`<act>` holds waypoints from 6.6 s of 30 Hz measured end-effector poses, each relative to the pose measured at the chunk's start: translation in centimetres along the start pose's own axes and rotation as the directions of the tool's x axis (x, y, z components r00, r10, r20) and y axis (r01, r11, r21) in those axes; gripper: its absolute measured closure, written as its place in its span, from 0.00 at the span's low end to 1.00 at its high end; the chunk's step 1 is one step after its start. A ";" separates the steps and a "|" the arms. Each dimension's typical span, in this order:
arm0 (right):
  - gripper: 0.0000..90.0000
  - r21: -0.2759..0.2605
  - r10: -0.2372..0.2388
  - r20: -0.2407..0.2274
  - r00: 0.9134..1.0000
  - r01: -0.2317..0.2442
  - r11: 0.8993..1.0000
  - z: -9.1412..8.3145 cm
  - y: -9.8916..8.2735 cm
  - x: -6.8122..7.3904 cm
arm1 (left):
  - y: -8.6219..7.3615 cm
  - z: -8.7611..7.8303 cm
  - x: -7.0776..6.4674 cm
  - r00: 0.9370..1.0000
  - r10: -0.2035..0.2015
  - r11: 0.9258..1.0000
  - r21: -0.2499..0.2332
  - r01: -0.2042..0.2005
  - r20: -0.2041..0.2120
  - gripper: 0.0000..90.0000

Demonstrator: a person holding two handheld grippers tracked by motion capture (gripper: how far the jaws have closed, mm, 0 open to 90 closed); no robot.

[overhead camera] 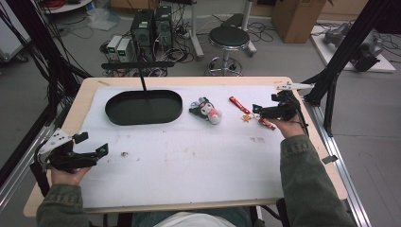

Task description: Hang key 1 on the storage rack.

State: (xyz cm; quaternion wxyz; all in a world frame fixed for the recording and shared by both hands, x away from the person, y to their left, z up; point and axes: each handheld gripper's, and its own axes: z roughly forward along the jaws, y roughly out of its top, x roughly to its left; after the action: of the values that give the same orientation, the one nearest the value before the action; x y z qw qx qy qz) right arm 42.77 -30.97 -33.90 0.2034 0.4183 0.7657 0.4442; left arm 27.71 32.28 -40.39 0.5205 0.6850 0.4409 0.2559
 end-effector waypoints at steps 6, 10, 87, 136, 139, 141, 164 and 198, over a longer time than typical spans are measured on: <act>0.01 0.025 0.006 -0.007 1.000 -0.006 1.000 1.1 1.9 -0.9 | 0.0 0.1 0.0 1.000 0.001 1.000 0.002 -0.001 0.004 0.05; 0.01 0.038 0.013 -0.022 1.000 -0.012 0.999 1.9 2.7 -1.2 | 0.0 0.2 0.0 1.000 0.004 1.000 0.008 -0.004 0.016 0.05; 0.82 0.446 0.033 0.159 0.987 -0.101 0.889 18.4 1.4 -2.3 | -0.3 0.6 0.0 1.000 0.012 0.999 0.044 -0.013 0.020 0.05; 0.84 -0.043 0.276 -0.001 0.961 -0.276 0.960 -0.6 9.5 -4.3 | 0.0 1.3 0.0 0.999 0.023 0.999 0.027 -0.024 0.045 0.05; 0.84 -0.051 0.253 -0.033 0.967 -0.255 0.966 -0.8 10.2 -3.5 | 0.0 1.3 0.0 0.999 0.028 0.999 0.023 -0.029 0.046 0.05; 0.84 -0.056 0.240 -0.048 0.970 -0.243 0.969 -0.8 10.7 -2.9 | 0.0 1.3 0.0 0.998 0.030 0.999 0.020 -0.031 0.047 0.05; 0.84 -0.052 0.152 -0.186 0.971 -0.165 0.985 2.4 15.9 4.1 | 0.0 1.6 -0.1 0.998 0.032 0.999 0.025 -0.034 0.049 0.05; 0.83 0.037 0.060 -0.285 0.957 -0.052 0.998 12.6 21.0 16.9 | -0.2 2.8 -0.1 0.992 0.022 0.999 0.047 -0.028 0.127 0.05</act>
State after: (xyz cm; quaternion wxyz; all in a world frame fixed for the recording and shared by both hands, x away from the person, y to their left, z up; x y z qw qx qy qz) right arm 51.47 -5.31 -21.61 0.0719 0.3741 0.7813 0.4944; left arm 29.85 30.79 -41.44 0.5275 0.7178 0.4042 0.2077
